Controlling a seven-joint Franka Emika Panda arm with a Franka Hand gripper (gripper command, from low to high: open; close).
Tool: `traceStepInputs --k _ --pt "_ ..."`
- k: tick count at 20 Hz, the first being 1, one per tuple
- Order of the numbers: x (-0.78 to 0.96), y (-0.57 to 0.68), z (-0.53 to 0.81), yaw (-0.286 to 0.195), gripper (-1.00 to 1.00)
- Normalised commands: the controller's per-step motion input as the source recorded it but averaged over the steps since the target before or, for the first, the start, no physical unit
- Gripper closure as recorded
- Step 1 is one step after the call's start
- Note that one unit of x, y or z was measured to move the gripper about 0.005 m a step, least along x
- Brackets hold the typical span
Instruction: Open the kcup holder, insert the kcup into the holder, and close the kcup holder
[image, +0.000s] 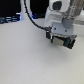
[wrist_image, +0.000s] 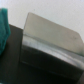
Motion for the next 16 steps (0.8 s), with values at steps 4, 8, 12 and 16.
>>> traceStepInputs --k 4,8,12,16 --pt "-0.49 0.36 0.00 0.145 -1.00" --pt "-0.44 0.48 0.01 0.111 -1.00" --pt "-0.39 0.56 0.01 0.094 -1.00" --pt "-0.38 0.64 0.02 0.078 -1.00"
